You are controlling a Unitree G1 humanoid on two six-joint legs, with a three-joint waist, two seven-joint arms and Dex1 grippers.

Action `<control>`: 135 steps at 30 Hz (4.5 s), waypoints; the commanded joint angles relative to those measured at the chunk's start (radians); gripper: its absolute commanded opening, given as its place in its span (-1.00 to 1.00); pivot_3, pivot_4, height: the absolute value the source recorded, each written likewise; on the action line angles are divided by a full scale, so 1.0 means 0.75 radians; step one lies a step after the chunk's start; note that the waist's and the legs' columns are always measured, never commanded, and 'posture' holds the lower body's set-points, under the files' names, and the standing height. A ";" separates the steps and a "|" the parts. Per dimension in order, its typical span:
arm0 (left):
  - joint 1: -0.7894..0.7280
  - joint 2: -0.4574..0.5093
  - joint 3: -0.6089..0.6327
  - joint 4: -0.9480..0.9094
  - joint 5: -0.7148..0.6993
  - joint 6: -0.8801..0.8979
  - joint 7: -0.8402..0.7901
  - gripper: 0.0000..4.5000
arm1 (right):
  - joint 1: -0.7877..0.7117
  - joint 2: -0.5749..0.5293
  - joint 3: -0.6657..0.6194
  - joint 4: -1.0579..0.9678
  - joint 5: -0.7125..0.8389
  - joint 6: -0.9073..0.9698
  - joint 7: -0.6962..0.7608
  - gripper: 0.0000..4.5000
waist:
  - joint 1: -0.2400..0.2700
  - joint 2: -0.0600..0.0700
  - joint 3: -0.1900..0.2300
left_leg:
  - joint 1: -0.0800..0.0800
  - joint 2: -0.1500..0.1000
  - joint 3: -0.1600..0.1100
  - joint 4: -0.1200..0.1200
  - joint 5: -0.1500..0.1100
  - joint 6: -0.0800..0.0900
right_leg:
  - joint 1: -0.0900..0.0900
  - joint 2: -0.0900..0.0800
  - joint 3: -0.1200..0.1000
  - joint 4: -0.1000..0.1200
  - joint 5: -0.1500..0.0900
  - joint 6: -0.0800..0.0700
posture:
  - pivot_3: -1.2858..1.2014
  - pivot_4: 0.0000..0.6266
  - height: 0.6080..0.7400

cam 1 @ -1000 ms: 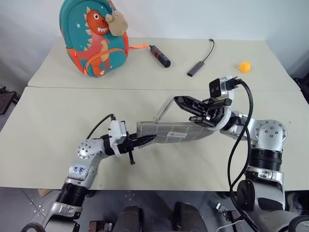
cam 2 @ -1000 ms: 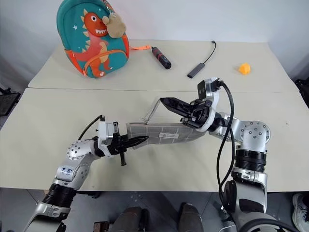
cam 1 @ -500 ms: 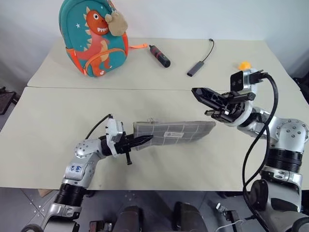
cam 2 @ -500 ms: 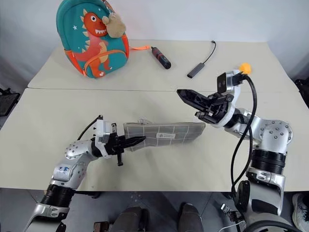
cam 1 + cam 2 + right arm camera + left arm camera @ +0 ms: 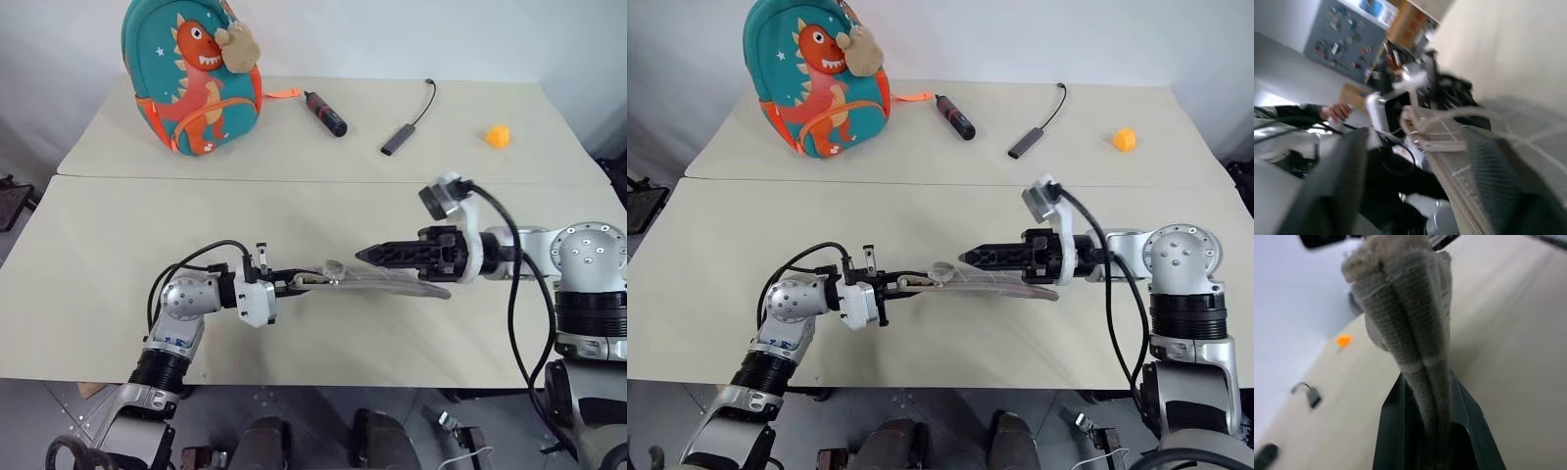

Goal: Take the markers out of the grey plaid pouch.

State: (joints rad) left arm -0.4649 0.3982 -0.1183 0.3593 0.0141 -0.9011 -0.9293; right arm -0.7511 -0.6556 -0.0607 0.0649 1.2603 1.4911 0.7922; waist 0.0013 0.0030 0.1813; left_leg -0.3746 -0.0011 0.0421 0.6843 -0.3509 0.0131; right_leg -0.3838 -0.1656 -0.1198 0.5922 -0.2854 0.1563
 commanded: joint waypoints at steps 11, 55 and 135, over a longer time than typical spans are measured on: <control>-0.037 0.032 -0.023 0.066 0.218 -0.173 0.351 -1.00 | 0.046 0.146 0.106 -0.018 -0.161 -0.042 0.084 0.73 | -0.003 0.000 0.000 | 0.000 0.000 -0.001 0.000 0.000 0.000 | 0.000 0.000 0.000 0.000 0.000 0.000 | 0.03 -0.52 1.00; 0.151 0.092 -0.131 -0.347 -0.653 0.884 -0.111 -1.00 | 0.026 0.317 -0.289 0.108 0.046 -0.128 0.123 -0.98 | -0.009 0.000 0.000 | 0.000 0.000 -0.002 0.000 0.000 0.000 | 0.000 0.000 -0.001 0.002 0.000 0.000 | 0.03 -0.52 1.00; 0.006 -0.066 0.021 -0.233 -0.615 1.229 -0.450 -1.00 | 0.747 -0.531 -0.445 0.255 -0.739 -1.038 0.636 0.47 | 0.031 0.000 0.000 | 0.003 -0.001 0.002 0.001 0.000 0.001 | 0.005 0.000 0.000 -0.002 0.001 0.001 | 0.03 -0.52 1.00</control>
State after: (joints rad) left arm -0.4477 0.3584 -0.0999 0.1883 -0.4499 0.0511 -1.2607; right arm -0.1845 -1.0242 -0.3388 0.2648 0.7014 0.7364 1.2546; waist 0.0243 0.0027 0.1815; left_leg -0.3714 -0.0013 0.0434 0.6848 -0.3510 0.0138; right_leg -0.3794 -0.1656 -0.1197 0.5907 -0.2850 0.1572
